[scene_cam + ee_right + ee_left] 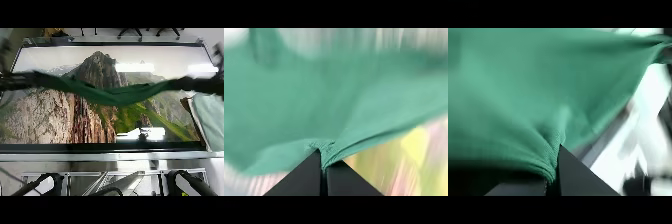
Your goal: Fold the shirts.
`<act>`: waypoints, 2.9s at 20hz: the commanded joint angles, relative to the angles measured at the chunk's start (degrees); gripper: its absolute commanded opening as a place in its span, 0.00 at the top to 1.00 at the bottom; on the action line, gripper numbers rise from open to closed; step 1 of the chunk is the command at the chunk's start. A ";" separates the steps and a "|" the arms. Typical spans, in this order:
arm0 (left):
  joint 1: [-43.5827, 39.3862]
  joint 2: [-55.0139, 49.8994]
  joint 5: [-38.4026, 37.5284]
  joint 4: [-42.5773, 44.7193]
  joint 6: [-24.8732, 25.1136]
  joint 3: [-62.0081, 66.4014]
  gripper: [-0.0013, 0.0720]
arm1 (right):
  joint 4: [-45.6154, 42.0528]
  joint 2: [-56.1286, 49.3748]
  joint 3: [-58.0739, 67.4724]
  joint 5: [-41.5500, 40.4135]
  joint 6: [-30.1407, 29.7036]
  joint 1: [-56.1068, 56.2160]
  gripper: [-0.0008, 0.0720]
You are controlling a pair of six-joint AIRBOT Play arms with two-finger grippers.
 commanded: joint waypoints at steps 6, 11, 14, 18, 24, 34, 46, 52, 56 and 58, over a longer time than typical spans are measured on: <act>27.23 33.57 21.11 -8.68 -2.82 19.15 0.96 | -7.04 7.74 39.26 -9.94 -1.18 -0.24 0.97; 17.57 22.62 13.73 -6.84 -4.44 20.50 0.96 | -6.49 -0.37 37.18 -4.00 -1.16 -0.24 0.97; 5.29 13.14 12.50 -2.23 -4.20 13.42 0.96 | -3.74 -9.33 28.33 -2.12 -1.20 -0.11 0.97; -8.24 -2.75 19.34 13.27 -3.80 5.31 0.96 | -2.91 -22.23 16.76 -4.02 -3.28 -0.13 0.97; -10.64 -35.06 27.96 18.51 -4.79 14.40 0.96 | 4.20 -46.38 16.72 -11.72 -5.97 -0.17 0.97; -9.92 -52.06 16.63 30.64 -12.98 36.22 0.96 | 3.76 -58.21 24.17 -3.96 -5.38 -0.11 0.97; -12.44 -51.01 17.27 36.24 -11.98 26.99 0.95 | 1.03 -58.40 24.04 -2.80 -2.21 0.92 0.80; -6.25 -50.42 -9.11 36.48 -24.24 37.51 0.27 | -8.04 -49.94 23.74 10.75 3.89 -4.98 0.59; -1.11 -38.53 -11.93 36.63 -26.29 17.18 0.26 | -11.21 -40.57 7.80 11.26 2.01 -6.38 0.59; 0.92 -28.57 -6.19 36.61 -25.40 -1.22 0.26 | -12.96 -35.58 -2.86 7.43 1.60 -7.39 0.59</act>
